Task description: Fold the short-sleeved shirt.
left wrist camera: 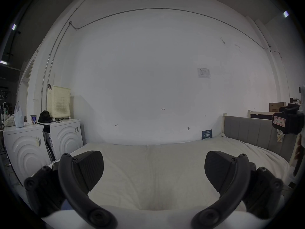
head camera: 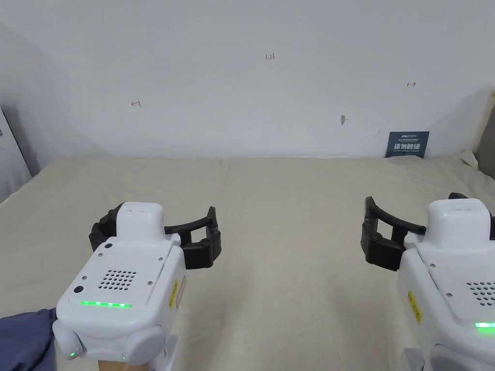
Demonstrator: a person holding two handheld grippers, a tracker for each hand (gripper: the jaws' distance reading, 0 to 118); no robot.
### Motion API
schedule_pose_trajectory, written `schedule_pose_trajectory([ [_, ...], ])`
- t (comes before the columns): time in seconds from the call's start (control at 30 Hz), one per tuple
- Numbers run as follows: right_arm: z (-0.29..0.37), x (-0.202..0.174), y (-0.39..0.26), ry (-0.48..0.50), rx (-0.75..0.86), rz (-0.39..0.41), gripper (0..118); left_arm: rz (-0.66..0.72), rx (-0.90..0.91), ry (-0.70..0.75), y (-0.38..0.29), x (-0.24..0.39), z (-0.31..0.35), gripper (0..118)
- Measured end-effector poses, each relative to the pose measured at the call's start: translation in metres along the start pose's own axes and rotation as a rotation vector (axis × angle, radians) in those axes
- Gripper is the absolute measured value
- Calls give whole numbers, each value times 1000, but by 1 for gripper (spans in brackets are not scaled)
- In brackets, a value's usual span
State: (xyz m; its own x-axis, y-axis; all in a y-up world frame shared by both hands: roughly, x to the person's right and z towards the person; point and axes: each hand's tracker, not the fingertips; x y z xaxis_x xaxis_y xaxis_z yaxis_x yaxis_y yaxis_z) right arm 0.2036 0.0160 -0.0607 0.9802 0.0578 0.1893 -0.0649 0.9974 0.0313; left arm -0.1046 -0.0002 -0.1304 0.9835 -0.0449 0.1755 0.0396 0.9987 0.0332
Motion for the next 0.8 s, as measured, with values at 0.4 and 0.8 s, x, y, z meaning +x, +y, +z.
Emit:
schedule_pose_trajectory([
  [0.4,-1,-2,0,0,9,4,100,-5,7,5,3,-1,-1,118],
  [0.8,-1,-3,-1,8,9,7,100,14,9,10,4,-5,-1,118],
])
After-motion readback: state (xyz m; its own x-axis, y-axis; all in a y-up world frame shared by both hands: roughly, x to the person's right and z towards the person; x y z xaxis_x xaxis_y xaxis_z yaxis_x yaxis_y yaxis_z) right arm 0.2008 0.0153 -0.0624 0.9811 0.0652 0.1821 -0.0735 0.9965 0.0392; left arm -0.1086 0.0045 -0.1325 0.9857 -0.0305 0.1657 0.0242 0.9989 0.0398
